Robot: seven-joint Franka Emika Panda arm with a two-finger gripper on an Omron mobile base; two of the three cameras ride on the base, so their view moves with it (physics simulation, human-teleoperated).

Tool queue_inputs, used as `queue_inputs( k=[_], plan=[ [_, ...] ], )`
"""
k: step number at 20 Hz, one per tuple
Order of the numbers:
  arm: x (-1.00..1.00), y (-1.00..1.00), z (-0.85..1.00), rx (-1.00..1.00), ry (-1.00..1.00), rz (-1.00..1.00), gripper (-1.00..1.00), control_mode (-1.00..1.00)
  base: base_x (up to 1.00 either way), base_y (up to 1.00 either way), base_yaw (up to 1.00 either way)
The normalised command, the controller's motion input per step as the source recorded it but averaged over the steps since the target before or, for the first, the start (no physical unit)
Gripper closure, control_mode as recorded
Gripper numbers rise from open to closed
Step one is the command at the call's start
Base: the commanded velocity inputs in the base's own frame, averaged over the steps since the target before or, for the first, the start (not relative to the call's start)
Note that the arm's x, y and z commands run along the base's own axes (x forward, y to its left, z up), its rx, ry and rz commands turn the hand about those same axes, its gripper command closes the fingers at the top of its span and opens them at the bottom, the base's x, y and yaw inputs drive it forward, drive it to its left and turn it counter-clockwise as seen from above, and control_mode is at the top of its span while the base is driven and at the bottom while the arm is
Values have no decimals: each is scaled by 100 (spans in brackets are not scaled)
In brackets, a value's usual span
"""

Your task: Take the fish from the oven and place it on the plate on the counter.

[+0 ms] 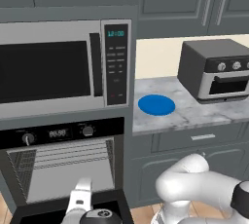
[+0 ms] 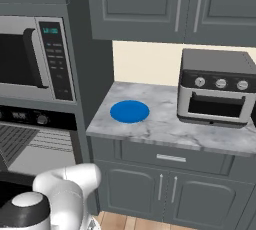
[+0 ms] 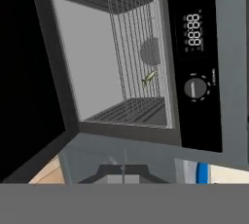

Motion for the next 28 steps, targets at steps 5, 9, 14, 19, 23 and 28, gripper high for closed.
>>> queue_inputs(
  k=[5,9,14,19,23,28],
  plan=[
    [24,0,15,-19,-22,0,-100,-100,0,0,0],
    [36,0,5,-12,-22,0,-100,-100,0,0,0],
    [51,16,0,-5,-7,0,-100,-100,0,0,0],
    [49,9,-11,-8,-3,0,-100,-100,0,0,0],
    [30,15,-9,-16,0,-1,-100,-100,0,0,0],
    [5,46,0,-41,0,-8,-100,-100,0,0,0]
  ],
)
